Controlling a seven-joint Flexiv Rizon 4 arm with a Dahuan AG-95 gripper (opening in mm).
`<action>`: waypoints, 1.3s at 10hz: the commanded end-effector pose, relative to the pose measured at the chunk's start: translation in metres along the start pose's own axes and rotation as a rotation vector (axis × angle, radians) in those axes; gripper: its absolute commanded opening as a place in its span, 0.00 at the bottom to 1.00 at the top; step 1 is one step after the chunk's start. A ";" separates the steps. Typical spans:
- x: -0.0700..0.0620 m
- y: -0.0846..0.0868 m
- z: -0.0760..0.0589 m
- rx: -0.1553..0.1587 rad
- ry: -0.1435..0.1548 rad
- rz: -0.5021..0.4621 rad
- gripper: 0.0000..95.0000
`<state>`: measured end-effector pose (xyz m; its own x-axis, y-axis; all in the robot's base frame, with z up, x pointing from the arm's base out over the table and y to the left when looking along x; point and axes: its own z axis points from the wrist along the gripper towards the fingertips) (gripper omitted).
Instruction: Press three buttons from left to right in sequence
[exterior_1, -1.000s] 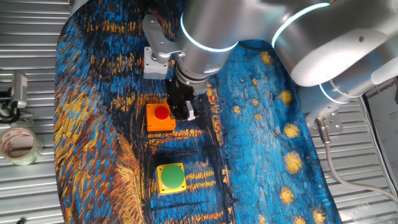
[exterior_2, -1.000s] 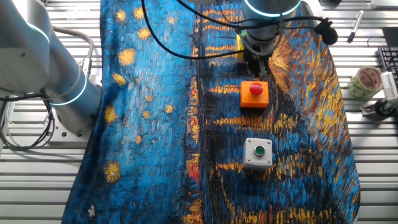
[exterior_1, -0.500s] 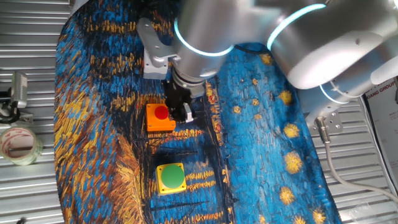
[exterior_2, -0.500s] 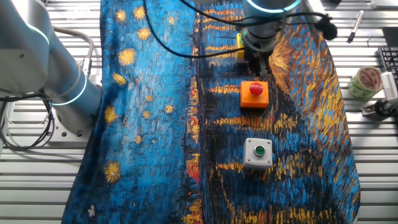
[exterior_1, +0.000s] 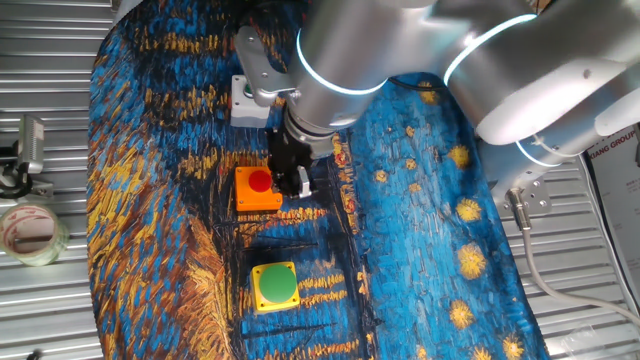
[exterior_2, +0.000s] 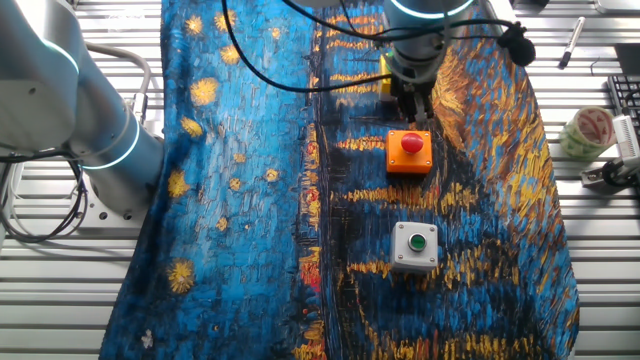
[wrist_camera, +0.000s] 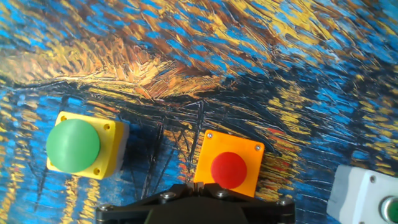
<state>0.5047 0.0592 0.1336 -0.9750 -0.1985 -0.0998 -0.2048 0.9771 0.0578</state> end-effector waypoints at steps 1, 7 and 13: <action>0.005 0.003 0.002 0.007 -0.012 0.022 0.00; -0.002 0.045 0.006 0.042 -0.024 0.135 0.00; -0.012 0.096 0.009 0.095 -0.025 0.263 0.00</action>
<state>0.4976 0.1547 0.1319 -0.9921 0.0552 -0.1126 0.0563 0.9984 -0.0071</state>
